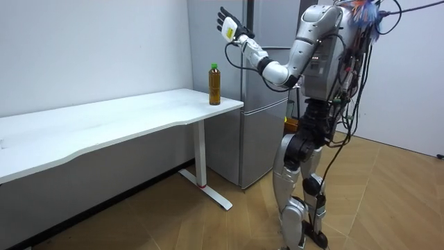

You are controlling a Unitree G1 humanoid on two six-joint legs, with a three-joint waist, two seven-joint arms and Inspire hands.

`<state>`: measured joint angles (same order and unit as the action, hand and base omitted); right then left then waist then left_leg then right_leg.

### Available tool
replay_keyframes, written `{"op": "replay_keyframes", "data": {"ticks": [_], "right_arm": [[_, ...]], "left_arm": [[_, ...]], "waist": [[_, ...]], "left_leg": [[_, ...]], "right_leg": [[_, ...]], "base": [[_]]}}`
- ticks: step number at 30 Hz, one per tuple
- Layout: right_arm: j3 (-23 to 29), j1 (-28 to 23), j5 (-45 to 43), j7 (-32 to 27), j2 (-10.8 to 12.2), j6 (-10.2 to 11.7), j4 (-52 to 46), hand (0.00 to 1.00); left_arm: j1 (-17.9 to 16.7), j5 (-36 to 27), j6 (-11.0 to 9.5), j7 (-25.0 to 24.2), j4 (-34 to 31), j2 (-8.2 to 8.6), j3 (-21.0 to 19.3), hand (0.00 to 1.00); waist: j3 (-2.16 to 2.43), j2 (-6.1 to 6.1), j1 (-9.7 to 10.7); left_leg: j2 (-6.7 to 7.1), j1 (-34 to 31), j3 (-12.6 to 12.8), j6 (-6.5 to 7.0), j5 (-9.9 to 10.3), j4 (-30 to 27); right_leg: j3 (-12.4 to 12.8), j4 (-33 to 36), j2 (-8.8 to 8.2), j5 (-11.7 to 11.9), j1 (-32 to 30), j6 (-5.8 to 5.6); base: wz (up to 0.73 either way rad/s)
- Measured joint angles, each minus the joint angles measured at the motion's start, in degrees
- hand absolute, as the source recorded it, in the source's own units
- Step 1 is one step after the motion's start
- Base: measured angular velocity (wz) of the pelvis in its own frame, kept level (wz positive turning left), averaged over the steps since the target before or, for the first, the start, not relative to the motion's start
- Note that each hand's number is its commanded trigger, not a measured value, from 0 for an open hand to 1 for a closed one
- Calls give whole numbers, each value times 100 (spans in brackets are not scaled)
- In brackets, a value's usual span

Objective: Put the bottle in the upper fridge

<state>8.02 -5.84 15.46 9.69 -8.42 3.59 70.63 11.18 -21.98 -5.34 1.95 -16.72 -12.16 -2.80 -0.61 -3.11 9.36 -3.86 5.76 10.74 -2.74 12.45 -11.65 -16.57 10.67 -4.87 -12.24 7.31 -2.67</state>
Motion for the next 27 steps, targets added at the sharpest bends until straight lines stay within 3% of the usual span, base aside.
{"op": "replay_keyframes", "data": {"ticks": [4,10,17,27], "right_arm": [[-65,20,4,-73,7,-1,-6,0],[-242,44,55,-94,-20,-1,-80,0],[-242,146,46,-93,-48,1,-52,0],[-309,234,99,-94,-50,-123,-34,0]], "left_arm": [[66,-199,141,-157,0,4,184,0],[95,-1016,292,-294,0,7,415,0],[284,-997,349,-671,306,8,792,0],[316,-873,640,-829,315,17,994,0]], "waist": [[-5,2,61],[-14,-11,145],[-74,-97,199],[-52,-132,313]], "left_leg": [[0,7,22,0,0,0],[0,3,97,0,0,2],[2,49,82,0,0,37],[5,28,55,0,0,52]], "right_leg": [[79,-4,8,3,2,3],[201,-4,9,8,-46,-2],[235,-7,11,16,-39,-4],[222,-10,12,18,-70,-5]], "base": [[-9],[-7],[-2],[-1]]}}
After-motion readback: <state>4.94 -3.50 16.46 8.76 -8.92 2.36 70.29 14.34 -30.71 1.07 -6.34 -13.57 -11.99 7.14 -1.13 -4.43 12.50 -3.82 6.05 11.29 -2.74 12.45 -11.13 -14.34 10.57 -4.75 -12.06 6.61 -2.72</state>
